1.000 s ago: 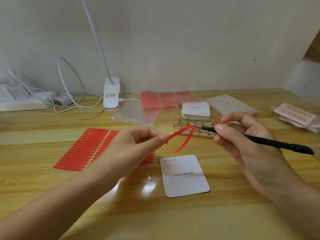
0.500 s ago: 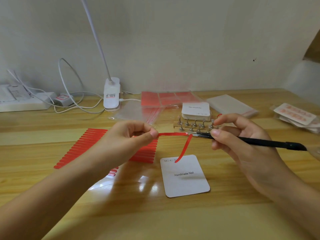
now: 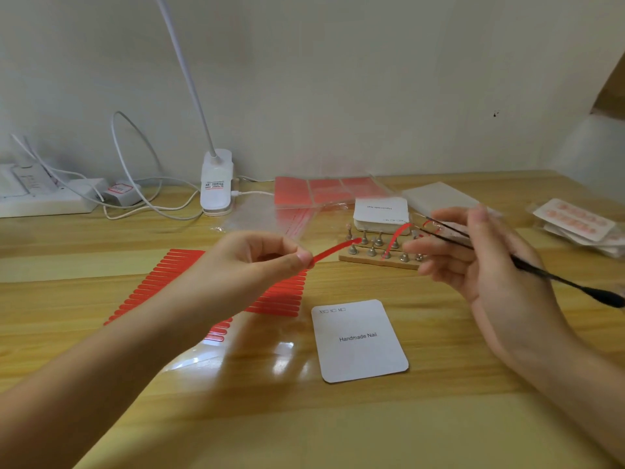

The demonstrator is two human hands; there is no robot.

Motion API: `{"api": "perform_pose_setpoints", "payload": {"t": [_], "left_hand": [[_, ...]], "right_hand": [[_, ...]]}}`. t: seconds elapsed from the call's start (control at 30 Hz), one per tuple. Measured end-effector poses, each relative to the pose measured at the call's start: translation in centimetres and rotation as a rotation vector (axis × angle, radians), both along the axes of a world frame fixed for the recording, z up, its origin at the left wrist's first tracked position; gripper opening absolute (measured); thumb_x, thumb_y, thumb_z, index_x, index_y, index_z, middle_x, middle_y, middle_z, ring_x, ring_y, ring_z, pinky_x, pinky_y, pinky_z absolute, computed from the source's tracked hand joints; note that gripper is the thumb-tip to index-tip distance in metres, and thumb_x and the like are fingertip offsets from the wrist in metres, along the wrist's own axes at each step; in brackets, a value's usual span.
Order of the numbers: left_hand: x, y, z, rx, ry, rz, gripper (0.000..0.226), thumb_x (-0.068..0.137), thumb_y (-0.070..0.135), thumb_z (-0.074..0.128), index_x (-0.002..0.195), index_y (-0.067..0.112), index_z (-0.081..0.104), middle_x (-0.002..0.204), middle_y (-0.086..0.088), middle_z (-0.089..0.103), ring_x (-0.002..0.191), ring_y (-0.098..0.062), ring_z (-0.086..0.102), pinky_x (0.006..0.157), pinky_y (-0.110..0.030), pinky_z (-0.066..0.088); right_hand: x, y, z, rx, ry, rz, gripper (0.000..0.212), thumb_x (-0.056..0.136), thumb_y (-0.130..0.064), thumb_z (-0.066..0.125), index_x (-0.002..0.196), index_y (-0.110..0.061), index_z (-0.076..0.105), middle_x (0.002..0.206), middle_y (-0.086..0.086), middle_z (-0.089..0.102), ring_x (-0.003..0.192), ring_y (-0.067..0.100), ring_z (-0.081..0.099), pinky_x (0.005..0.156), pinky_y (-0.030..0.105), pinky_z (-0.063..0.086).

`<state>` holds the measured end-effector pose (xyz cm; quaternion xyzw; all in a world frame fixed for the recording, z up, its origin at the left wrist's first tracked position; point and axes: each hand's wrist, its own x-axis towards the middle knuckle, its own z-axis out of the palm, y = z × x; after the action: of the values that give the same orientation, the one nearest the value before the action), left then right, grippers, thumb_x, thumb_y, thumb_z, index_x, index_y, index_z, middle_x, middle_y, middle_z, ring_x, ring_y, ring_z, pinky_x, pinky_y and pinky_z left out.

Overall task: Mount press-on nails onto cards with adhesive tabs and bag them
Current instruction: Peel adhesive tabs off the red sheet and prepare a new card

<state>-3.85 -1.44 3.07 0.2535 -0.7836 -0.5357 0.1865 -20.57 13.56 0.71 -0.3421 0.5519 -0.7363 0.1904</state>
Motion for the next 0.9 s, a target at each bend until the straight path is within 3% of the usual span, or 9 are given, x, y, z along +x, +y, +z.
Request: {"api": "perform_pose_setpoints", "payload": {"t": [0.1,0.17,0.23,0.33,0.5,0.57,0.67,0.73,0.9], "left_hand": [[-0.1,0.4,0.1,-0.015,-0.006,-0.038,0.025,0.066,0.046,0.059,0.07,0.026,0.073,0.069,0.012,0.066,0.064,0.007,0.056,0.064,-0.011,0.04],[-0.1,0.5,0.2,-0.025,-0.005,-0.061,0.028,0.067,0.045,0.057,0.072,0.022,0.073,0.07,0.01,0.066,0.066,0.004,0.057,0.064,-0.008,0.04],[0.0,0.6,0.1,-0.03,-0.021,-0.086,0.032,0.066,0.046,0.057,0.076,0.019,0.072,0.079,-0.002,0.068,0.074,-0.012,0.06,0.076,-0.019,0.043],[-0.1,1.0,0.1,-0.011,-0.064,-0.125,0.021,0.072,0.04,0.061,0.073,0.022,0.07,0.091,-0.014,0.066,0.089,-0.028,0.06,0.079,-0.03,0.049],[-0.5,1.2,-0.2,0.044,-0.116,-0.148,0.011,0.075,0.032,0.064,0.069,0.025,0.069,0.085,-0.006,0.066,0.077,-0.013,0.058,0.085,-0.04,0.052],[-0.6,1.1,-0.4,0.043,-0.127,-0.14,0.012,0.078,0.029,0.064,0.068,0.025,0.07,0.085,-0.006,0.067,0.076,-0.012,0.059,0.083,-0.034,0.053],[-0.6,0.9,-0.5,0.033,-0.136,-0.136,0.012,0.079,0.025,0.064,0.069,0.024,0.07,0.078,0.001,0.068,0.072,-0.008,0.061,0.074,-0.021,0.052],[-0.6,0.8,-0.5,0.025,-0.148,-0.143,0.01,0.078,0.024,0.063,0.071,0.021,0.069,0.076,0.0,0.067,0.071,-0.008,0.061,0.075,-0.024,0.051],[-0.7,0.7,-0.7,0.014,-0.171,-0.159,0.011,0.081,0.024,0.062,0.073,0.02,0.069,0.071,0.004,0.063,0.069,-0.007,0.056,0.072,-0.019,0.044]], "right_hand": [[0.1,0.0,0.1,-0.01,0.087,-0.025,0.038,0.076,-0.057,0.043,0.072,-0.027,0.066,0.078,0.006,0.073,0.061,0.018,0.066,0.058,0.021,0.052],[0.3,-0.1,0.0,-0.006,0.169,-0.027,0.027,0.077,-0.052,0.048,0.072,-0.031,0.063,0.084,0.001,0.073,0.068,0.017,0.068,0.064,0.022,0.053],[0.5,-0.3,-0.1,-0.026,0.225,-0.013,0.011,0.076,-0.039,0.057,0.08,-0.029,0.057,0.09,-0.002,0.073,0.072,0.014,0.069,0.067,0.019,0.052],[0.7,-0.7,-0.6,-0.009,0.296,0.009,0.023,0.072,-0.026,0.063,0.089,-0.024,0.049,0.099,-0.005,0.07,0.081,0.013,0.069,0.075,0.02,0.052],[1.0,-1.3,-1.4,0.022,0.285,0.098,0.024,0.073,-0.014,0.065,0.09,-0.017,0.047,0.095,0.006,0.069,0.088,0.016,0.069,0.079,0.02,0.051],[0.9,-1.2,-1.5,0.022,0.292,0.099,0.018,0.081,-0.005,0.063,0.088,-0.014,0.049,0.09,0.007,0.07,0.087,0.014,0.068,0.077,0.018,0.05],[0.8,-0.9,-1.6,0.057,0.344,0.068,0.011,0.08,-0.015,0.061,0.085,-0.014,0.05,0.086,0.006,0.07,0.084,0.013,0.066,0.077,0.017,0.049],[0.8,-0.9,-1.6,0.087,0.388,0.032,0.014,0.079,-0.017,0.064,0.082,-0.016,0.051,0.08,0.007,0.066,0.082,0.01,0.064,0.076,0.014,0.047],[0.8,-1.1,-1.9,0.119,0.478,-0.001,0.025,0.075,-0.001,0.07,0.079,-0.016,0.05,0.074,0.005,0.063,0.072,0.001,0.058,0.072,0.006,0.042]]}}
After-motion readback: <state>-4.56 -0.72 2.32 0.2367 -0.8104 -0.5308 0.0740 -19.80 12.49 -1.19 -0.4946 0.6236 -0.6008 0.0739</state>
